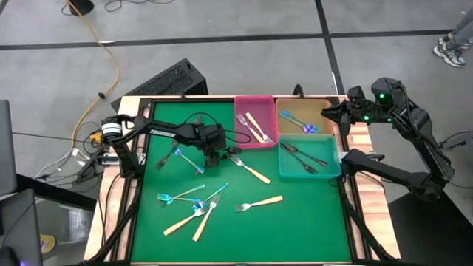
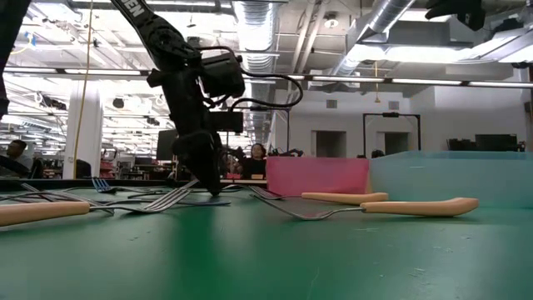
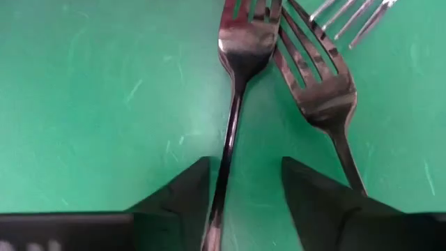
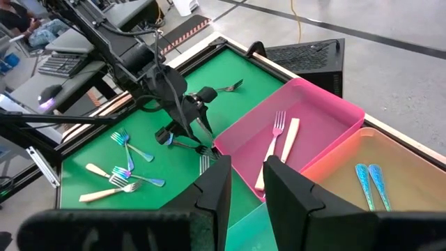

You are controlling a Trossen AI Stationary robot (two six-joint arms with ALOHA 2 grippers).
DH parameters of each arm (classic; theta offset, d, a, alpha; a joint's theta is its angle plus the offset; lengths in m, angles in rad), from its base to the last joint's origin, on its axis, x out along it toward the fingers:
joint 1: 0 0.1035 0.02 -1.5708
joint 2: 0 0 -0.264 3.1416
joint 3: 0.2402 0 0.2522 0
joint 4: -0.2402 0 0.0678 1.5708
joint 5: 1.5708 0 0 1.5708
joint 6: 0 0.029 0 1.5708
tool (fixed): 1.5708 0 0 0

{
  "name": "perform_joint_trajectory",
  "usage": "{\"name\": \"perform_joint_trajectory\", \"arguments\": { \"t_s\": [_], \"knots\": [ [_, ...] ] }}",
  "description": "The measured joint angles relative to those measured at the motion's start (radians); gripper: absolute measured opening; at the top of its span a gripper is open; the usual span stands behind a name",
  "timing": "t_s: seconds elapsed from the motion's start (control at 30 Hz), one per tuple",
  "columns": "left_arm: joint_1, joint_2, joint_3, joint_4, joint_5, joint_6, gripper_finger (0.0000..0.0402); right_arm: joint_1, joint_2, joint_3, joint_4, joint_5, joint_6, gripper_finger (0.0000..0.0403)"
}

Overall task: Sort silverware by color (type)
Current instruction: Put the black fork into the blue bin

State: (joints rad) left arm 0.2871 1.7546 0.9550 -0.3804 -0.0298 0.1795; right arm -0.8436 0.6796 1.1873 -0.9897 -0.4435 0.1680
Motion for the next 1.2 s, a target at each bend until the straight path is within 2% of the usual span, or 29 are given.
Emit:
{"name": "perform_joint_trajectory", "arguments": {
  "t_s": [0.23,0.73,1.07,1.2],
  "knots": [
    [0.013,0.0,-0.001,-0.013,0.006,-0.019,0.0014,0.0,0.0,0.0,0.0,0.0,0.0,0.0109],
    [-0.012,-0.029,-0.004,-0.07,0.073,-0.097,0.0001,0.0,0.0,0.0,-0.008,0.0,0.0,0.0109],
    [-0.028,-0.21,-0.005,-0.056,0.053,-0.166,0.0,0.0,0.0,0.0,-0.005,0.0,0.0,0.0109],
    [-0.028,-0.309,-0.005,0.032,0.025,-0.205,0.0,0.0,0.001,0.0,0.028,-0.001,0.0,0.0109]
  ]
}}
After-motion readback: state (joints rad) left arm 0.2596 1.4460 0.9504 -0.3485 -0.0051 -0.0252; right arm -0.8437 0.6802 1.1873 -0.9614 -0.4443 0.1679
